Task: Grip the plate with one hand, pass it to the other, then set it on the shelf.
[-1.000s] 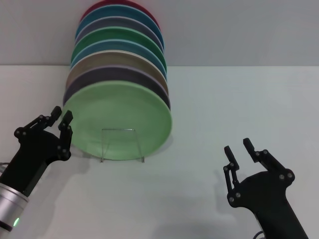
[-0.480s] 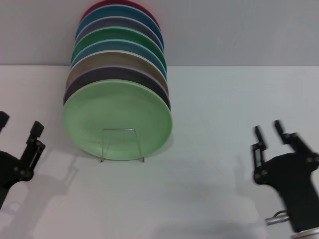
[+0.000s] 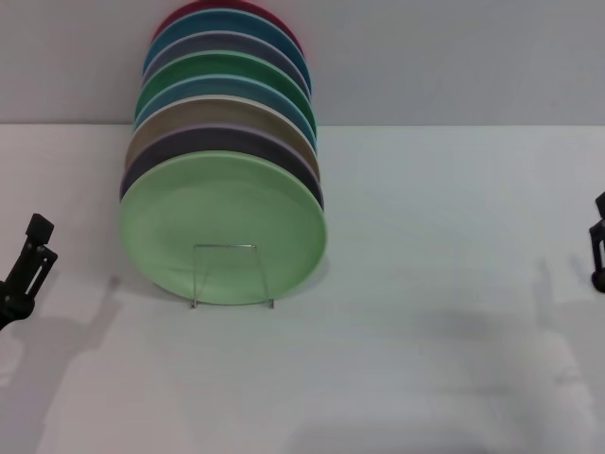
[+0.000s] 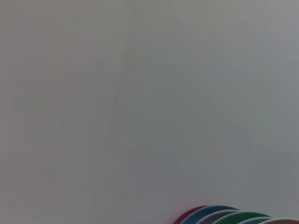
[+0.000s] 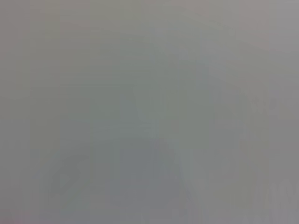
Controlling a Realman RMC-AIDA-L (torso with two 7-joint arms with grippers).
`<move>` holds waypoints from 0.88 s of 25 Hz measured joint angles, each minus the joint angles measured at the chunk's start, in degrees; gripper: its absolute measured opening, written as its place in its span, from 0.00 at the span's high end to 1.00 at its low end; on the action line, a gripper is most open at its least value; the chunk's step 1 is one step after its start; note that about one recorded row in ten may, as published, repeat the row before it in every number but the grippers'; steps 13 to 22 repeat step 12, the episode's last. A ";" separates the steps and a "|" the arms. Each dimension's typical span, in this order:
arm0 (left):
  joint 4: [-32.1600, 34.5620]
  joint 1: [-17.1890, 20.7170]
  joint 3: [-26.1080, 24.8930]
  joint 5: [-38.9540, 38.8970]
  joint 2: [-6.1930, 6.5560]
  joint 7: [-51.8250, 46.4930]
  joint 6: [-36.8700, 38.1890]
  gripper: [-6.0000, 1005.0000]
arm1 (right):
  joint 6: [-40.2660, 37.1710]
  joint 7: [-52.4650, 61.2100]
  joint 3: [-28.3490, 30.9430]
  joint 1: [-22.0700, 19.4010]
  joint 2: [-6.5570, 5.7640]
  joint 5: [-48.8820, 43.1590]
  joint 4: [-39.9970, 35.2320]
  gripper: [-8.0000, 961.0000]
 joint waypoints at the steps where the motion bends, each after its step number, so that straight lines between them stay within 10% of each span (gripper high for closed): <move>1: -0.10 0.04 -0.23 0.00 -0.01 -0.07 -0.21 0.17 | -0.02 3.89 -0.08 0.65 0.01 -0.01 -3.02 0.68; 12: -0.94 -0.43 -5.07 -0.06 -0.18 0.62 -2.27 0.14 | 0.51 12.10 1.75 3.06 0.24 0.01 -13.28 0.36; 22: -0.94 -0.43 -5.07 -0.06 -0.18 0.62 -2.27 0.14 | 0.51 12.10 1.75 3.06 0.24 0.01 -13.28 0.36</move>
